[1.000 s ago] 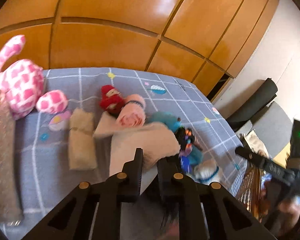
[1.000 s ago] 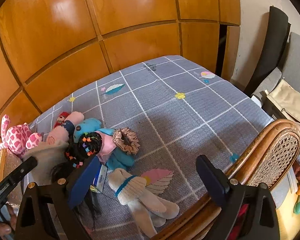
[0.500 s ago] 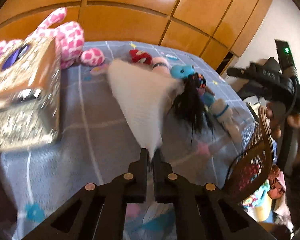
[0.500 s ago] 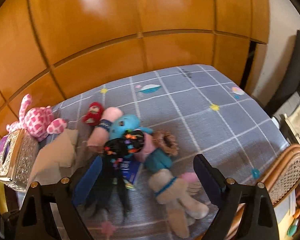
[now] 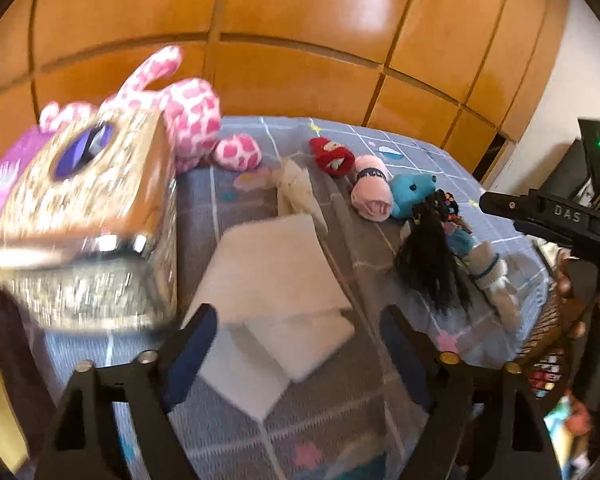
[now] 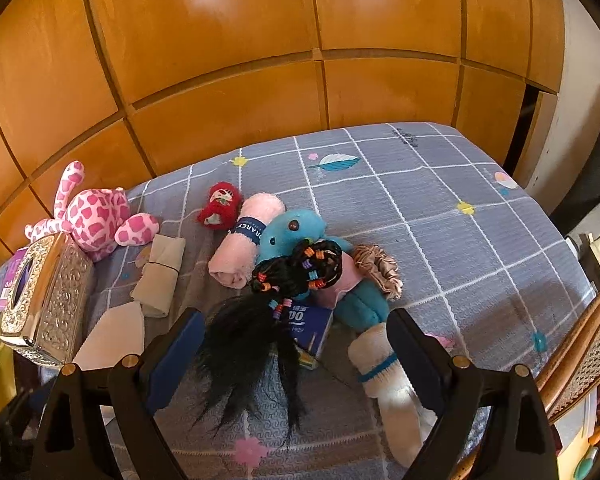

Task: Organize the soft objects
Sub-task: 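Carry the white cloth to the gold tray and release it with the left gripper, then grasp the beige rolled sponge with the right gripper and drop it in the gold tray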

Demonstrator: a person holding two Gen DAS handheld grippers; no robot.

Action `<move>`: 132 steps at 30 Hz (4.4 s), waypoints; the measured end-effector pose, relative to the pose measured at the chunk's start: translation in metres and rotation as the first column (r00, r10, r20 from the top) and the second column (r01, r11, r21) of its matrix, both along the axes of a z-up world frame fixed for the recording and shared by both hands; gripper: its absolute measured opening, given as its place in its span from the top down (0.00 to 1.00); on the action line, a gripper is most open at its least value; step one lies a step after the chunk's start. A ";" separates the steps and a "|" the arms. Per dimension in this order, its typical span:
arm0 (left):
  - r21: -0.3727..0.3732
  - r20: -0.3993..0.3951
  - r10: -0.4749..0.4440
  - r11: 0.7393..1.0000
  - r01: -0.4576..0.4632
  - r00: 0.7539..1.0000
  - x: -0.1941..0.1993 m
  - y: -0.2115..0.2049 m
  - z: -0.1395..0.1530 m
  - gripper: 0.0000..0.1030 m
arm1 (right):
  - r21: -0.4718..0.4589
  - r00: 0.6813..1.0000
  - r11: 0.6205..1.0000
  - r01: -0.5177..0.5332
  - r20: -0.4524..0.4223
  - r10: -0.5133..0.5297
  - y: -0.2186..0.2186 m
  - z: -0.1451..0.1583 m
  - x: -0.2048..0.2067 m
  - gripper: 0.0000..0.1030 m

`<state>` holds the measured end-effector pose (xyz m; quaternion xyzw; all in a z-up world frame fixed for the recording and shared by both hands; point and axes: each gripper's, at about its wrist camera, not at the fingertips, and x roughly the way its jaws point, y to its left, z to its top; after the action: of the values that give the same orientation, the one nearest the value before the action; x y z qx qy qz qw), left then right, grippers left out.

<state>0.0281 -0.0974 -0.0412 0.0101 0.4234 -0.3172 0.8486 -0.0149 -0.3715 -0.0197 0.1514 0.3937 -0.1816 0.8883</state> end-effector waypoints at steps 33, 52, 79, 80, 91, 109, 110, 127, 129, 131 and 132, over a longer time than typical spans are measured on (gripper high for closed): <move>0.100 0.087 -0.038 0.995 0.029 0.995 0.047 -0.070 0.009 0.97 | 0.033 1.000 0.999 -0.012 -0.019 0.012 0.001 -0.010 0.008 0.08; -0.336 0.147 0.180 0.934 -0.122 0.973 0.038 0.105 0.139 0.97 | 0.203 0.971 0.957 -0.208 -0.072 0.227 0.056 -0.044 0.129 0.18; -0.059 0.094 0.714 0.700 -0.712 0.694 0.091 0.338 0.069 0.38 | 0.046 0.923 0.961 -0.273 -0.269 0.275 0.100 -0.098 0.189 0.48; -0.051 0.067 0.723 0.691 -0.721 0.688 0.091 0.340 0.059 0.37 | 0.041 0.923 0.960 -0.276 -0.266 0.277 0.100 -0.098 0.188 0.48; -0.043 0.069 0.754 0.656 -0.753 0.653 0.028 0.332 0.054 0.28 | 0.004 0.937 0.962 -0.272 -0.225 0.266 0.105 -0.095 0.174 0.57; 0.118 0.173 0.686 0.698 -0.707 0.706 -0.035 0.245 0.046 0.01 | 0.037 0.952 0.970 -0.240 -0.187 0.242 0.105 -0.084 0.162 0.61; 0.123 0.174 0.681 0.701 -0.702 0.711 -0.036 0.242 0.045 0.01 | 0.036 0.954 0.970 -0.242 -0.175 0.244 0.106 -0.080 0.160 0.61; 0.159 0.164 0.637 0.736 -0.658 0.753 -0.037 0.224 0.038 0.00 | 0.045 0.920 0.920 -0.390 0.066 0.387 0.150 0.016 0.131 0.61; 0.158 0.155 0.637 0.739 -0.655 0.755 -0.036 0.225 0.037 0.00 | 0.043 0.903 0.904 -0.425 0.095 0.420 0.163 0.027 0.130 0.61; 0.155 0.142 0.637 0.741 -0.653 0.757 -0.035 0.230 0.038 0.00 | 0.042 0.871 0.875 -0.482 0.128 0.474 0.180 0.043 0.125 0.61; 0.153 0.144 0.637 0.742 -0.653 0.757 -0.035 0.232 0.038 0.00 | 0.039 0.854 0.859 -0.510 0.141 0.501 0.189 0.048 0.125 0.61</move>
<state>-0.0074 0.1343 -0.0032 -0.0415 0.3945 0.0395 0.9171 0.1098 -0.1822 0.0287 0.0869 0.3692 0.0830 0.9216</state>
